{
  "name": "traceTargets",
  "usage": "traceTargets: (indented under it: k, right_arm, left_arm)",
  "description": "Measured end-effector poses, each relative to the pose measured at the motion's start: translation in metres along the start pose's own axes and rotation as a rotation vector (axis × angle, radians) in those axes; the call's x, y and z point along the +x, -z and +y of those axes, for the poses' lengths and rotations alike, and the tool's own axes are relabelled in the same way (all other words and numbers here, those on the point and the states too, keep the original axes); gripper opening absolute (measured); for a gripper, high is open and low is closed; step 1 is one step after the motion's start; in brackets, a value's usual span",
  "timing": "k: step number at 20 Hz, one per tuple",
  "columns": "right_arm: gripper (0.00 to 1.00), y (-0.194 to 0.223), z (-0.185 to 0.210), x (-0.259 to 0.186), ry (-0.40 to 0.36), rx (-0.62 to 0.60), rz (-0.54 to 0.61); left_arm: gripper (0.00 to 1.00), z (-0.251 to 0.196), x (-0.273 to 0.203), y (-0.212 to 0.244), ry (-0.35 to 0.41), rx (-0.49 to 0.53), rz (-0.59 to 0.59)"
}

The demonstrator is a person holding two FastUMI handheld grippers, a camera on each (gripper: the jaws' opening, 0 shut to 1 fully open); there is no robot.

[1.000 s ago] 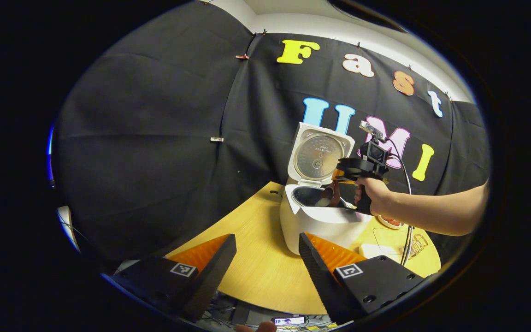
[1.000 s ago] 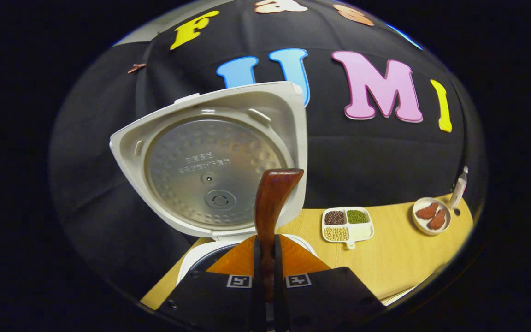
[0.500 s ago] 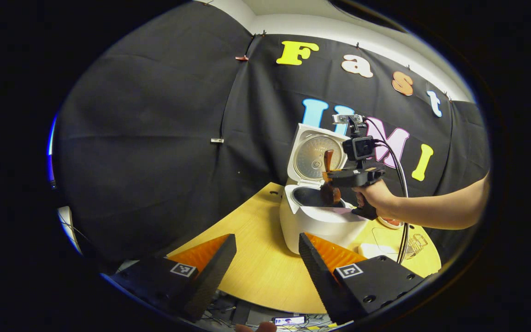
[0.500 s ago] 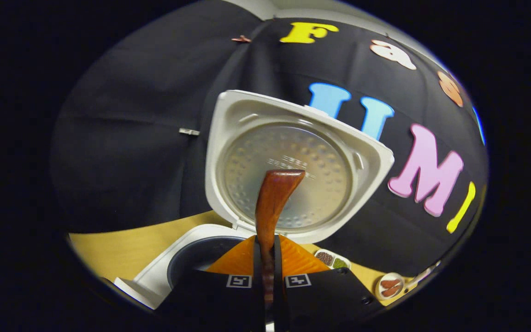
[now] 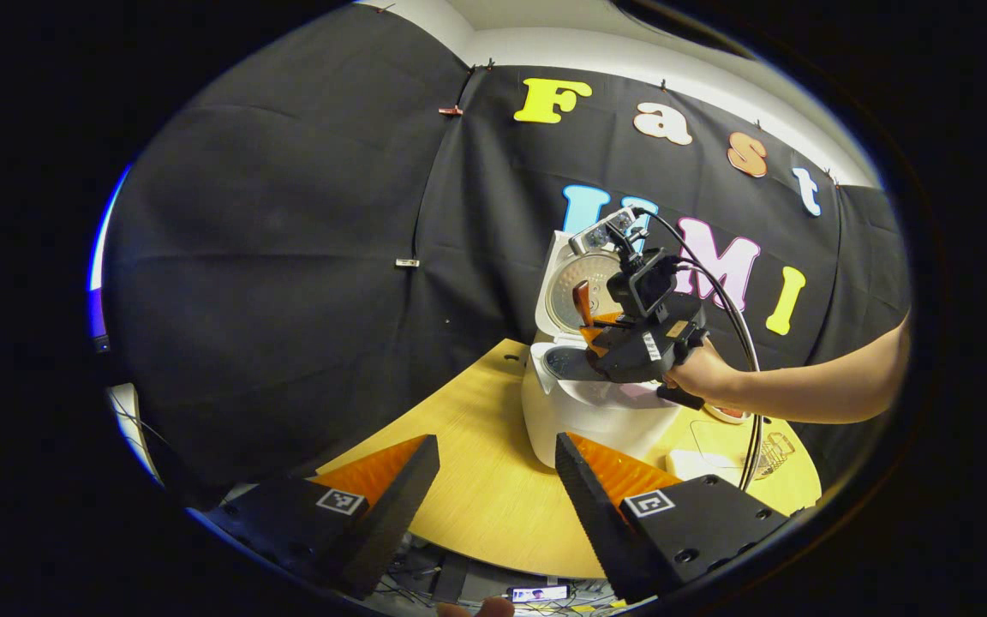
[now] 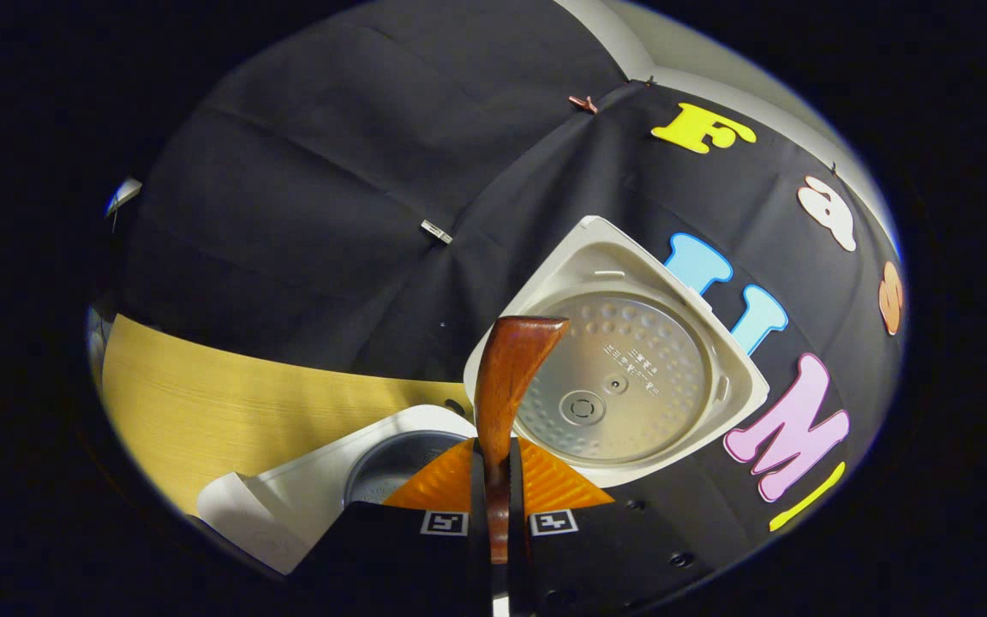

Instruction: Close the left gripper, press the button to open the rice cooker; take a wooden spoon from the chopstick holder with the right hand, scoop a spoonful of rice and pour it into the rice cooker, then put the wooden spoon back into the chopstick holder.

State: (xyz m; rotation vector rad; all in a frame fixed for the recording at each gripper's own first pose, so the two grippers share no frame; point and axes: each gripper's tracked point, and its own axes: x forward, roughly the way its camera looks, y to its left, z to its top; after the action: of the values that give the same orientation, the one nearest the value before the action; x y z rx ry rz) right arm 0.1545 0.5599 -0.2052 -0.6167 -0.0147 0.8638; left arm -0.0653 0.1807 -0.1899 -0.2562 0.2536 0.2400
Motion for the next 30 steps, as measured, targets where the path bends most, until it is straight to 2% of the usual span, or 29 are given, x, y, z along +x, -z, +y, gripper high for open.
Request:
traceTargets:
  k: [5, 8, 12, 16, 19, 25, 30]
  right_arm:
    - [0.11, 0.001, -0.005, 0.000, 0.005, 0.032, 0.013]
    - [0.12, 0.002, -0.015, 0.000, 0.001, 0.146, 0.021]
    - [0.12, 0.012, -0.045, -0.009, 0.047, 0.426, 0.050]
    - [0.12, 0.016, -0.090, -0.034, 0.102, 0.739, 0.024]
    - [0.11, 0.023, -0.130, -0.071, 0.155, 0.897, -0.011]
    - [0.12, 0.071, -0.207, -0.175, 0.316, 1.102, -0.091]
    - [0.11, 0.132, -0.255, -0.265, 0.436, 1.080, -0.074]
  left_arm:
    - [0.94, 0.001, -0.015, 0.010, 0.005, 0.004, 0.002]
    - [0.94, 0.000, -0.015, 0.006, 0.000, 0.009, -0.001]
    - [0.94, -0.006, -0.021, 0.006, 0.002, 0.022, -0.003]
    - [0.94, -0.018, -0.027, 0.004, 0.016, 0.018, -0.001]
    - [0.94, -0.029, -0.029, 0.002, 0.025, 0.030, -0.005]
    - [0.94, -0.053, -0.036, -0.012, 0.052, 0.057, -0.020]
    - [0.94, -0.078, -0.037, -0.026, 0.082, 0.090, -0.034]
